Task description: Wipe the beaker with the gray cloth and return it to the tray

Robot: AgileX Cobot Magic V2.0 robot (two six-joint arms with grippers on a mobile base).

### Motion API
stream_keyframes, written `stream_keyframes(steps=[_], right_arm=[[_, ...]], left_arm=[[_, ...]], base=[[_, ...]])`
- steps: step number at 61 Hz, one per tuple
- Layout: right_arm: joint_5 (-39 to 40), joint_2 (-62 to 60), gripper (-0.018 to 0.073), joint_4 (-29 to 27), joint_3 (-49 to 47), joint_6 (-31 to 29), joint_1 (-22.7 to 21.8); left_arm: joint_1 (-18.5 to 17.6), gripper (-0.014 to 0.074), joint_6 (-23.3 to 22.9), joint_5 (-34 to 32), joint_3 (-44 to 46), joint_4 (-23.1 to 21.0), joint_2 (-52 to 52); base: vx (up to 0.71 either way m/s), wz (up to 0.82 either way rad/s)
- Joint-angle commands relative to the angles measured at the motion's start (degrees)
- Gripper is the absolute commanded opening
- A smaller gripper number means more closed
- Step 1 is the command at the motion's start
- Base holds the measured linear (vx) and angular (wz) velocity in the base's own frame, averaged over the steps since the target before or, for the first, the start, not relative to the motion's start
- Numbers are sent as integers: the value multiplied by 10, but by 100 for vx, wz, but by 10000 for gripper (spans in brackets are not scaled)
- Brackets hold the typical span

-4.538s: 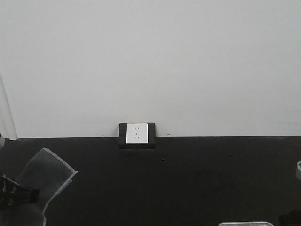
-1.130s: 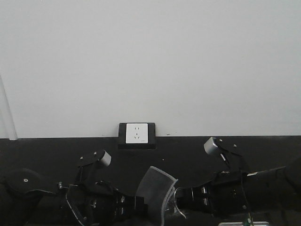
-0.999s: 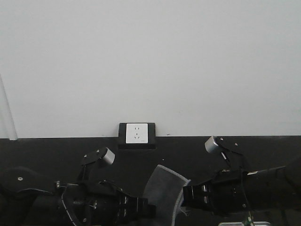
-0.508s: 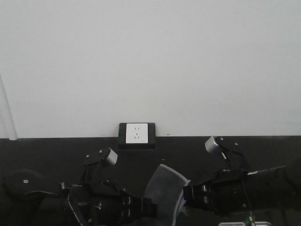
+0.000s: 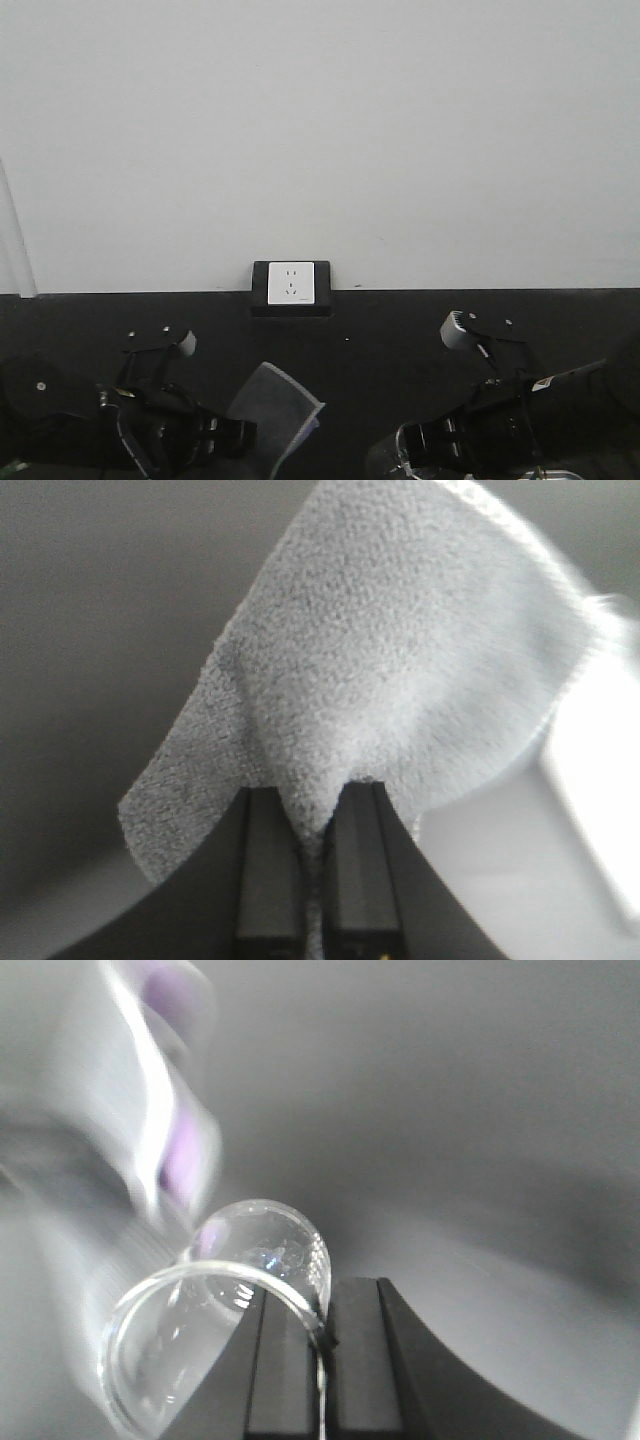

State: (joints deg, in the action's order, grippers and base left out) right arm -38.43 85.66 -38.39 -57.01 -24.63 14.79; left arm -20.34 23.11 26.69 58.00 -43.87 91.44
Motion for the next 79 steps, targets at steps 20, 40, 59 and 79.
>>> stream_keyframes(steps=[20,40,59,79], right_arm=[[-46,-42,-11,297,-20,202,-47],[-55,-89,-11,303,-20,202,-58],[-65,-104,-11,306,-20,202,-58],[-80,-104,-11,304,-20,203,-57]], left_arm=[[29,0,-272,69,16,406,-81],[30,0,-382,96,-35,574,-101],[36,1,-404,47,-114,568,-53],[36,192,-403,50,-114,545,-24]], base=[[0,0],[0,0],[0,0],[0,0]])
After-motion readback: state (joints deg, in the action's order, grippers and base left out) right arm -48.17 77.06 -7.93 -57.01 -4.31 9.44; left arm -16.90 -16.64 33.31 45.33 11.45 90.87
